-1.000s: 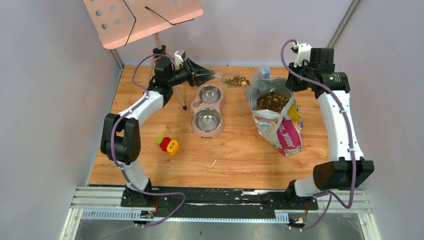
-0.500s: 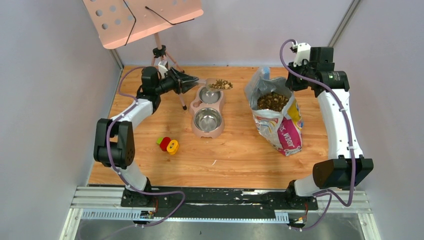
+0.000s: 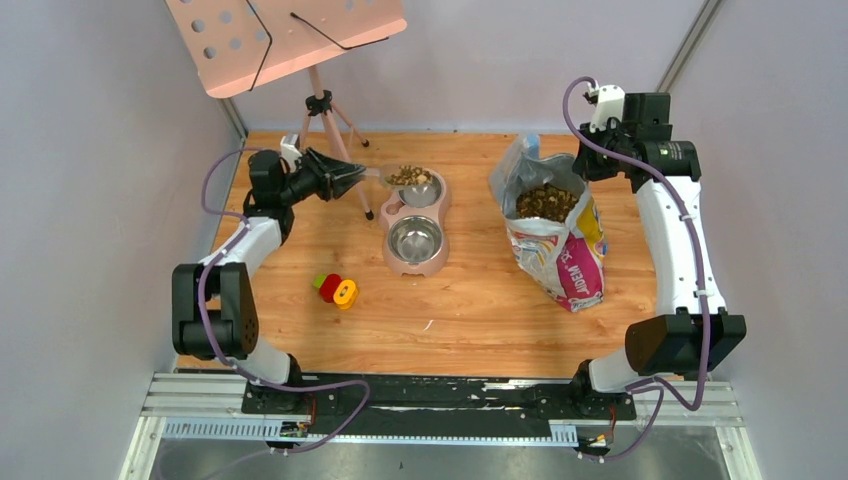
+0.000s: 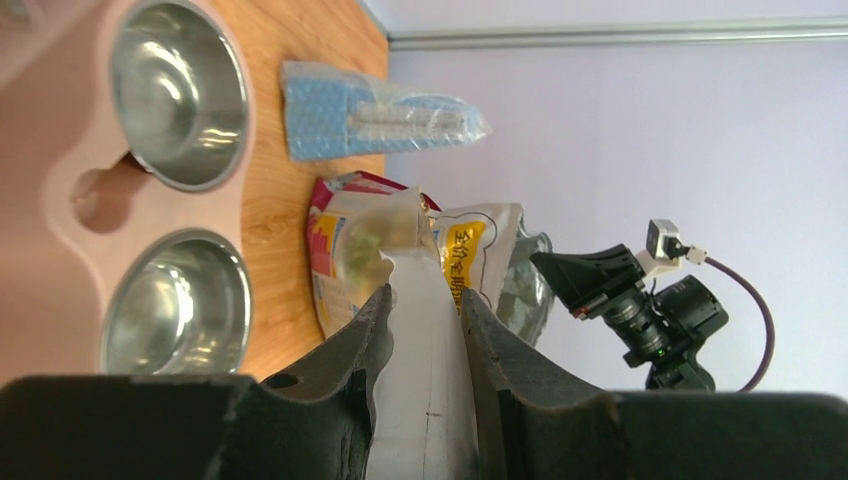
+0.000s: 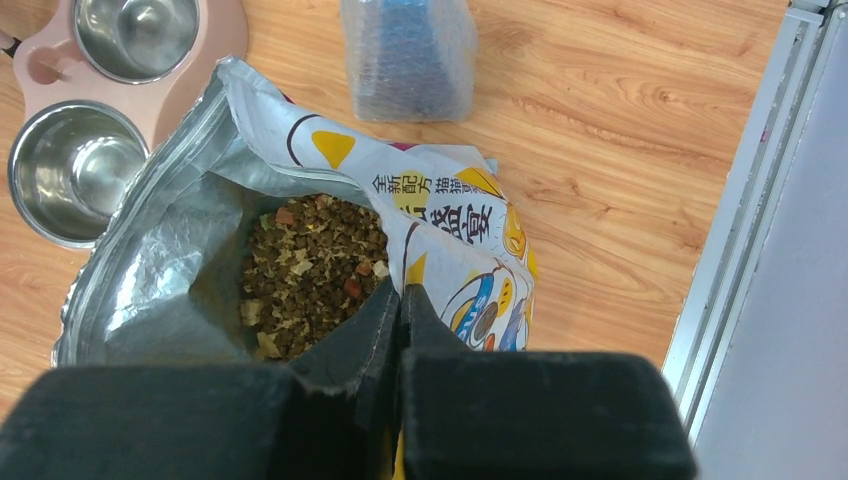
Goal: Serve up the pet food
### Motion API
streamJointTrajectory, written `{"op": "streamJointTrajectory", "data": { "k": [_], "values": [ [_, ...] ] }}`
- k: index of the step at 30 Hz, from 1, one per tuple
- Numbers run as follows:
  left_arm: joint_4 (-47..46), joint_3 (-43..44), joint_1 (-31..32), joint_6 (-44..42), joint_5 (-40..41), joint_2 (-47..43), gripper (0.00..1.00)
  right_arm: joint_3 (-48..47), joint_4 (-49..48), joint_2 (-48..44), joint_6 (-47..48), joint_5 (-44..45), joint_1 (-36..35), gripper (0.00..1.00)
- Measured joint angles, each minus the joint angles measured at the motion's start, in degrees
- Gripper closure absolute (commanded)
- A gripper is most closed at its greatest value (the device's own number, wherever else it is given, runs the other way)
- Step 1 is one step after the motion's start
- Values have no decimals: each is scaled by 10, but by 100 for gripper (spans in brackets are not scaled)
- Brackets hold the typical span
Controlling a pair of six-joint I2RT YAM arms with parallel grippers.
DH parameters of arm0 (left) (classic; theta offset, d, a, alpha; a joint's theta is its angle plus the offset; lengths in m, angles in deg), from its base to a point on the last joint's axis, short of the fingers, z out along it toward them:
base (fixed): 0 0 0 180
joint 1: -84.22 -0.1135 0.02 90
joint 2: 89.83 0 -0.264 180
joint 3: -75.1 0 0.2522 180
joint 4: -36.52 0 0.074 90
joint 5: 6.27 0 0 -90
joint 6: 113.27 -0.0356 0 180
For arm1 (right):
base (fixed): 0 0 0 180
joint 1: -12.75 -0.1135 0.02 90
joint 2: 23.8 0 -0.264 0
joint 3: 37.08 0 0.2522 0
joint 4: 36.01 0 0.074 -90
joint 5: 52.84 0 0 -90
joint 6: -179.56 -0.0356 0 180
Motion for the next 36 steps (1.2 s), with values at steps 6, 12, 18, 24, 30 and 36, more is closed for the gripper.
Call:
{"op": "streamJointTrajectory", "data": {
  "k": [6, 12, 18, 24, 30, 36],
  "values": [
    [34, -42, -30, -47, -13, -59, 100, 0, 0, 0, 2, -11, 3, 100],
    [61, -76, -44, -78, -36, -88, 100, 0, 4, -4, 4, -13, 3, 100],
    [81, -106, -66, -91, -54, -88, 100, 0, 0, 1, 4, -16, 3, 100],
    [106, -120, -68, -125, -55, -88, 100, 1, -2, 1, 4, -18, 3, 100],
    [174, -119, -68, -211, -37, -88, 100, 6, -7, 0, 5, -18, 3, 100],
    [258, -92, -67, -300, -12, -88, 100, 16, -16, -5, 6, -21, 3, 100]
  ]
}}
